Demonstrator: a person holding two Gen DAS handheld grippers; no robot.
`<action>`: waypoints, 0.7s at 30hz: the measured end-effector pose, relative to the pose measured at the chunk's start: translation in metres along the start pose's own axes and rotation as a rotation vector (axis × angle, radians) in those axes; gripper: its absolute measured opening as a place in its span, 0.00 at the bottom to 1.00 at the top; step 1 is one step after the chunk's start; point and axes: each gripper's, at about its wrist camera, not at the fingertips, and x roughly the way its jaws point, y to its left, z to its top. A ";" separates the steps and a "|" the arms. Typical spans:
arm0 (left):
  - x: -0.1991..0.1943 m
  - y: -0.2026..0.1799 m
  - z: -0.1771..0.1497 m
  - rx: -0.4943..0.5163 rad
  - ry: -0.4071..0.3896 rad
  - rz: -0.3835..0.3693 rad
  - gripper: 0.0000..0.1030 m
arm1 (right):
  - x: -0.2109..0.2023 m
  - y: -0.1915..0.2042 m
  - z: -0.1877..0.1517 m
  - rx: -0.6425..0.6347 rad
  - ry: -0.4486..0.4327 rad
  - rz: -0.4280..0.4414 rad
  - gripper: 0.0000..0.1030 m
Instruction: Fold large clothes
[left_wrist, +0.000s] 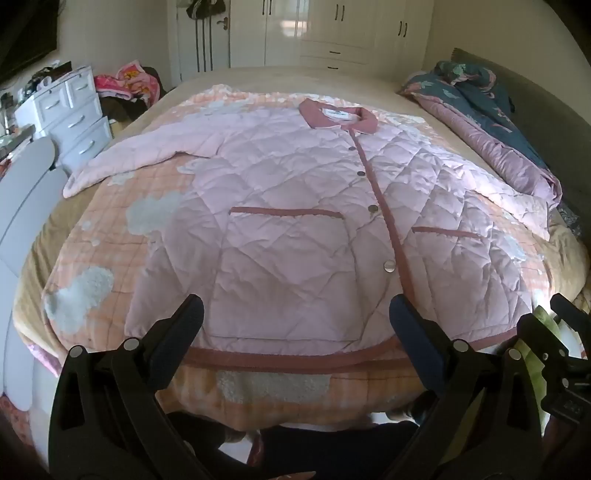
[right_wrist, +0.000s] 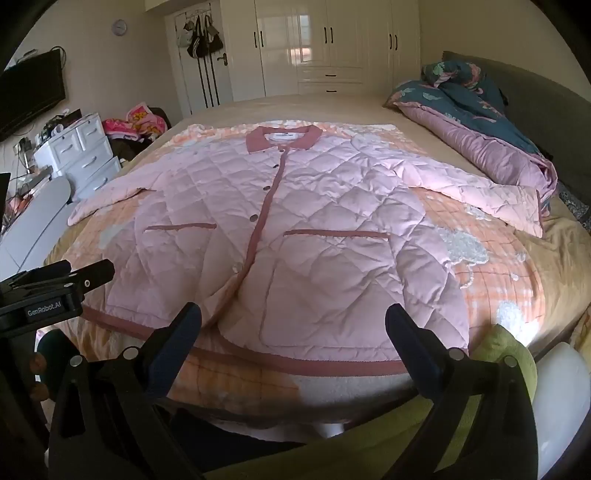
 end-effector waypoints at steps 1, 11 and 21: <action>0.000 0.000 0.000 0.001 -0.001 0.001 0.91 | 0.000 0.000 0.000 0.000 0.000 0.000 0.96; 0.006 0.002 -0.001 -0.001 0.001 0.000 0.91 | 0.007 0.000 0.009 -0.001 -0.007 0.006 0.96; -0.003 -0.002 0.005 0.002 -0.007 0.003 0.91 | -0.003 0.000 0.004 0.001 -0.023 0.004 0.96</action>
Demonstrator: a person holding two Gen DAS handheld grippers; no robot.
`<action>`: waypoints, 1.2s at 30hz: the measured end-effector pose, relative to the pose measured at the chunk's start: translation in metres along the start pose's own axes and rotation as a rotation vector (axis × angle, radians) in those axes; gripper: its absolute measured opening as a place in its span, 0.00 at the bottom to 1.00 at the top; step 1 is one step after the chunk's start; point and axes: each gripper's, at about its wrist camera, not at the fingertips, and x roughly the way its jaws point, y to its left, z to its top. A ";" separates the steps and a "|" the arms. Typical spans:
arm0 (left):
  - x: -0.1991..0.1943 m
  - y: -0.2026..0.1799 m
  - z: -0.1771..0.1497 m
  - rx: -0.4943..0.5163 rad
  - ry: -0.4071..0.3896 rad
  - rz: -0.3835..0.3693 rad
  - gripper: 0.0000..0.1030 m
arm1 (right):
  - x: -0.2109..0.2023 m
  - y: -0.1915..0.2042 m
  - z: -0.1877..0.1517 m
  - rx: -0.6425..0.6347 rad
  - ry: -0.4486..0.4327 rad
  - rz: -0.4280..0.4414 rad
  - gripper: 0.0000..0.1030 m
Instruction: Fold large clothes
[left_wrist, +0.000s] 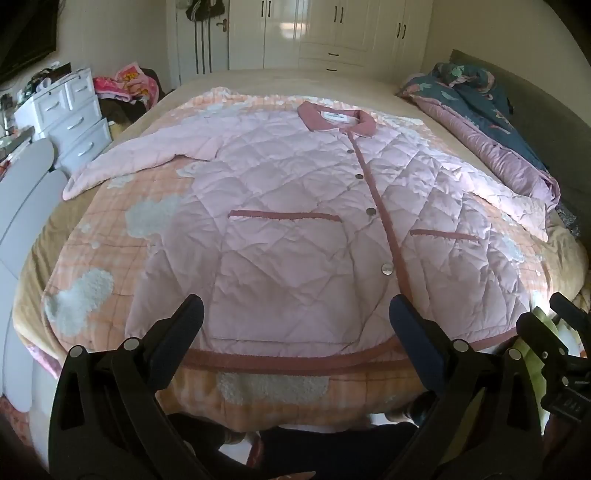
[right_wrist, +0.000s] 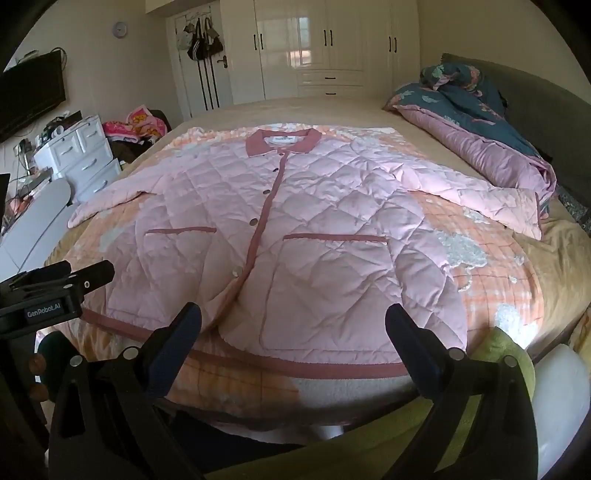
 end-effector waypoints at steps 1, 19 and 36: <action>0.000 0.000 0.000 -0.001 -0.001 -0.002 0.91 | 0.000 0.000 0.000 -0.001 0.000 0.000 0.96; -0.001 -0.002 0.002 0.002 -0.006 -0.001 0.91 | -0.001 0.002 0.000 -0.007 -0.008 -0.006 0.96; -0.003 -0.006 0.005 0.002 -0.008 -0.001 0.91 | -0.001 0.002 0.000 -0.005 -0.002 -0.007 0.96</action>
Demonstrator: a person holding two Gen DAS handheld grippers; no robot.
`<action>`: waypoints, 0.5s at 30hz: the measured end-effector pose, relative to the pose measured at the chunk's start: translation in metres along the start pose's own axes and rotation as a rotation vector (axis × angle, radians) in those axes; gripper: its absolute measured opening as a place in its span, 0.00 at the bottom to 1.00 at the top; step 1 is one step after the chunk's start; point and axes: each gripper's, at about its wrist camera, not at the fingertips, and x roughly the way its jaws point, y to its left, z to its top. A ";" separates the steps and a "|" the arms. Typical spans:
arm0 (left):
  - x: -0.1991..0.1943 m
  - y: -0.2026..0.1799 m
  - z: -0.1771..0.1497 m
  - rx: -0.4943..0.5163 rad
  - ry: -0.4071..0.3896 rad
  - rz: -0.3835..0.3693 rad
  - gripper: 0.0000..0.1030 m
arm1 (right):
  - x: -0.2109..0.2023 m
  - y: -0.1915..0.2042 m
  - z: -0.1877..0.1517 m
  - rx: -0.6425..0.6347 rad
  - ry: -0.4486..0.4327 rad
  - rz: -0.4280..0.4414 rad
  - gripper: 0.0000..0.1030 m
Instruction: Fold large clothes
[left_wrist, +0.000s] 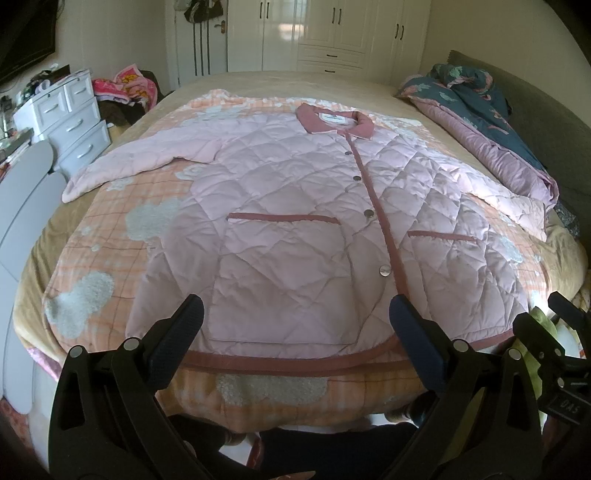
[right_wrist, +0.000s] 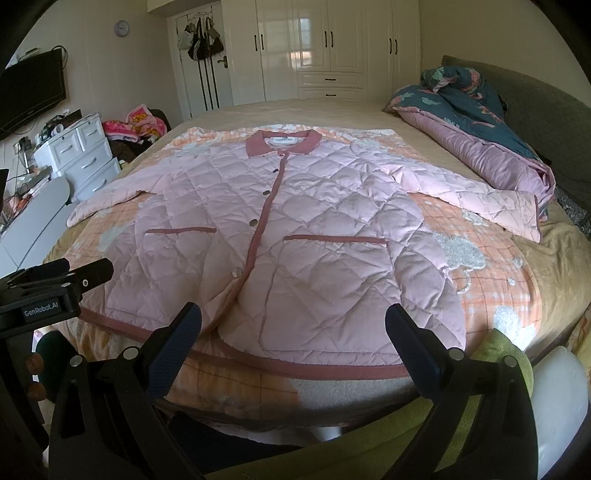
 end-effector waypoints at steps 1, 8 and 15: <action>0.000 0.000 0.000 0.000 0.000 0.002 0.91 | 0.000 0.000 0.000 -0.001 0.000 -0.002 0.96; 0.000 0.000 0.000 0.001 0.000 0.002 0.91 | 0.001 -0.001 0.000 -0.002 -0.001 -0.002 0.96; -0.002 -0.001 0.001 0.001 0.000 -0.001 0.91 | 0.003 -0.001 -0.001 -0.002 0.002 -0.003 0.96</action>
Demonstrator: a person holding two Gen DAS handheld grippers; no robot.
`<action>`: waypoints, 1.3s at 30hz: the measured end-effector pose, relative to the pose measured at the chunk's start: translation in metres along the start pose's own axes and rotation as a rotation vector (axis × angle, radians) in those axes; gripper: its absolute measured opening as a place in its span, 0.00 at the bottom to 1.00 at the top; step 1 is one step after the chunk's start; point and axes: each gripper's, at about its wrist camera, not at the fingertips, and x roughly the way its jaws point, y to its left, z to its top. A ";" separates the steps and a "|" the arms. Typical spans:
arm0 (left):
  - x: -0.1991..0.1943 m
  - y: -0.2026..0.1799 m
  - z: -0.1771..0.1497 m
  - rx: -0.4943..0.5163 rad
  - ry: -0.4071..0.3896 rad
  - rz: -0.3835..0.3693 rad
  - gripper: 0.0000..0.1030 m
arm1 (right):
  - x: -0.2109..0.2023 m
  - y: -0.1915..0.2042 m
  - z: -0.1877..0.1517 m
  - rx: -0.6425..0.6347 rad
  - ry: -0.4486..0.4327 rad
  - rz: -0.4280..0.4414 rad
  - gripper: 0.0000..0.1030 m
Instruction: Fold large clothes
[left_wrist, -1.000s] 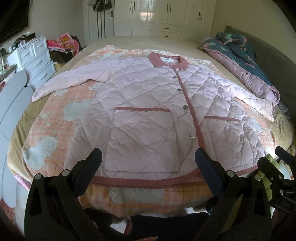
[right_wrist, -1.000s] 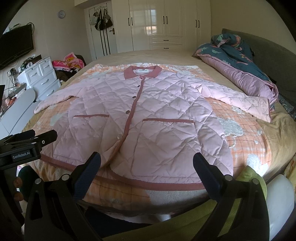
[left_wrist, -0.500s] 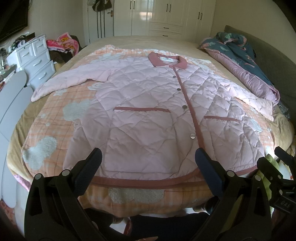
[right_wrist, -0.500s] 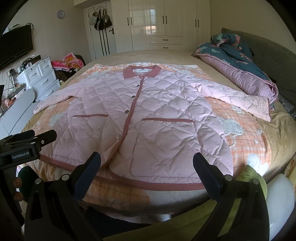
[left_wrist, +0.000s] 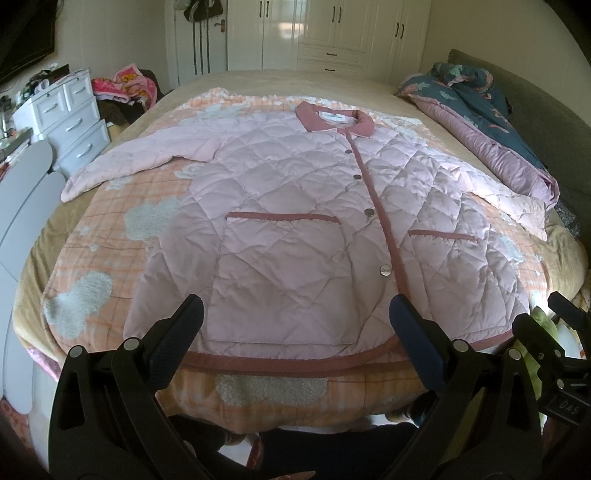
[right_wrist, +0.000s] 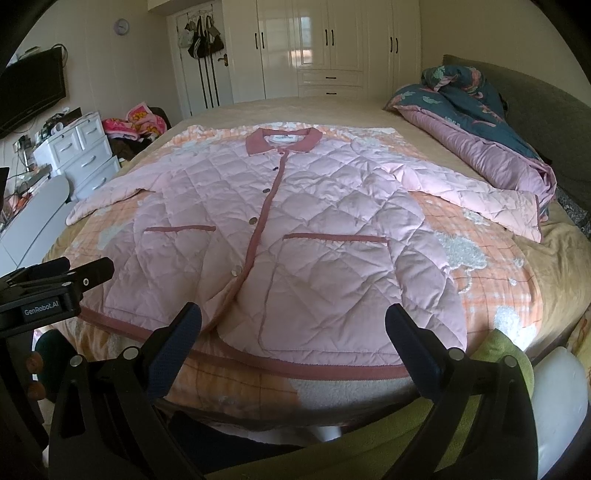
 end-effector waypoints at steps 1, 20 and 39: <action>0.000 0.000 0.000 -0.001 0.000 0.000 0.91 | 0.000 0.000 0.000 -0.001 0.001 0.000 0.96; 0.025 -0.012 0.017 0.002 0.026 -0.029 0.91 | 0.020 -0.022 0.025 0.033 0.026 0.009 0.96; 0.061 -0.030 0.090 -0.030 0.037 -0.086 0.91 | 0.059 -0.058 0.095 0.092 0.027 0.028 0.96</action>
